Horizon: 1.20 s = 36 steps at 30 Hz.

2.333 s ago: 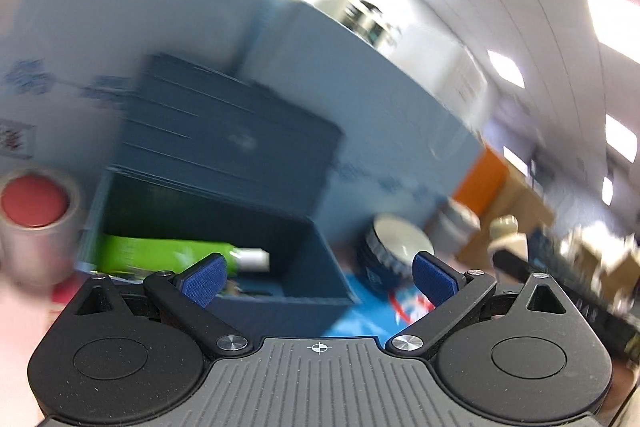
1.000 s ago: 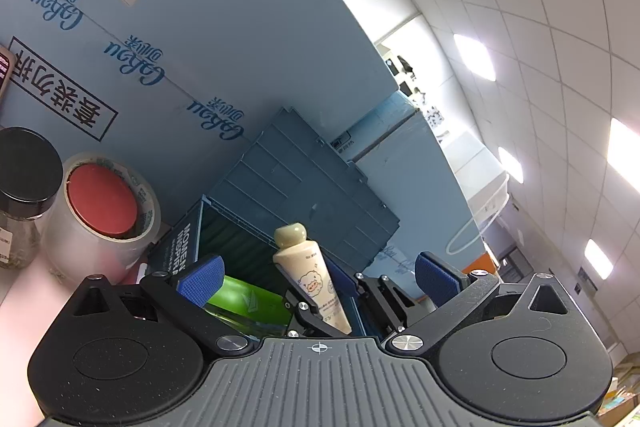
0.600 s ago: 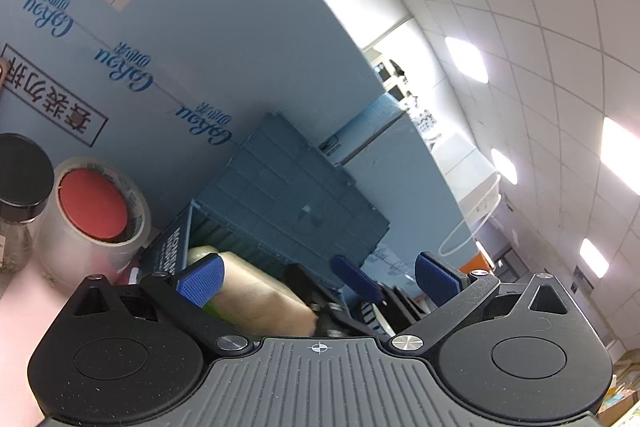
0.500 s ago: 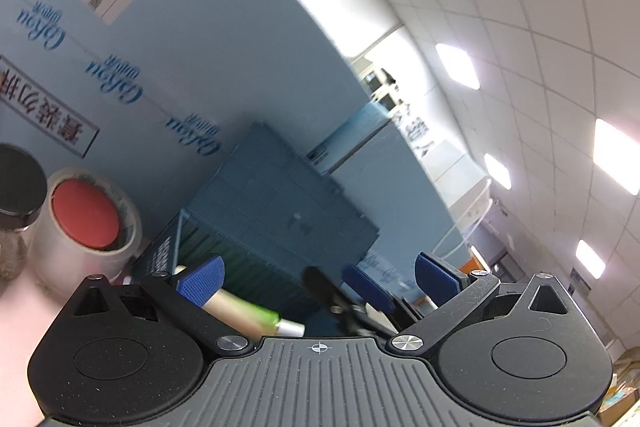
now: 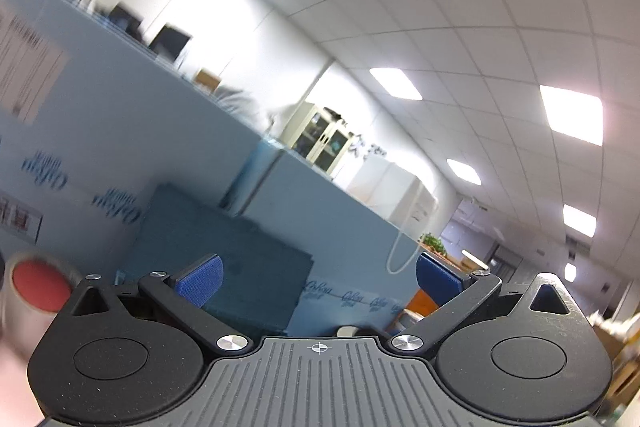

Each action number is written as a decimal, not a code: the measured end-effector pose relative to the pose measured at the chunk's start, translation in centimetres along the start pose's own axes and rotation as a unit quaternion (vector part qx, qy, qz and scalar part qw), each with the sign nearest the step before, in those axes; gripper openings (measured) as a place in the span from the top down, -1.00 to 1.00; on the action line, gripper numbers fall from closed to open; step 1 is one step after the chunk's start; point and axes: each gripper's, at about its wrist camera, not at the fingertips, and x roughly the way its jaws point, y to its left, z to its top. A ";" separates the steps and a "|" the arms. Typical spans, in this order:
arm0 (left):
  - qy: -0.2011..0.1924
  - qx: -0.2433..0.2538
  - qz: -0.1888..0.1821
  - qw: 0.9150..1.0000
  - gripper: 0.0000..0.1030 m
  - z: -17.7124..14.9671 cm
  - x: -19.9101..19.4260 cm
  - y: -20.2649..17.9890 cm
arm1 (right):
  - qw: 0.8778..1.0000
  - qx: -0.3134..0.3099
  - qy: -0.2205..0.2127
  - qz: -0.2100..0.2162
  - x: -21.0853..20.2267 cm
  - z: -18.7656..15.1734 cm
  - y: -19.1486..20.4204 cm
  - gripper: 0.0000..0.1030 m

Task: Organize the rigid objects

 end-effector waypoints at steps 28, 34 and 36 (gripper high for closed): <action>-0.124 0.227 0.334 0.907 -1.00 -10.0 0.8 -1.9 | 0.990 0.009 -0.097 -0.105 -1.5 -6.7 -3.1 -1.00; -0.135 0.272 0.368 0.879 -1.00 -11.5 2.0 -2.0 | 0.980 -0.036 -0.150 -0.124 -1.5 -8.4 -2.6 -1.00; -0.131 0.280 0.370 0.876 -1.00 -11.9 2.1 -2.1 | 0.978 -0.050 -0.149 -0.135 -1.4 -8.5 -2.2 -1.00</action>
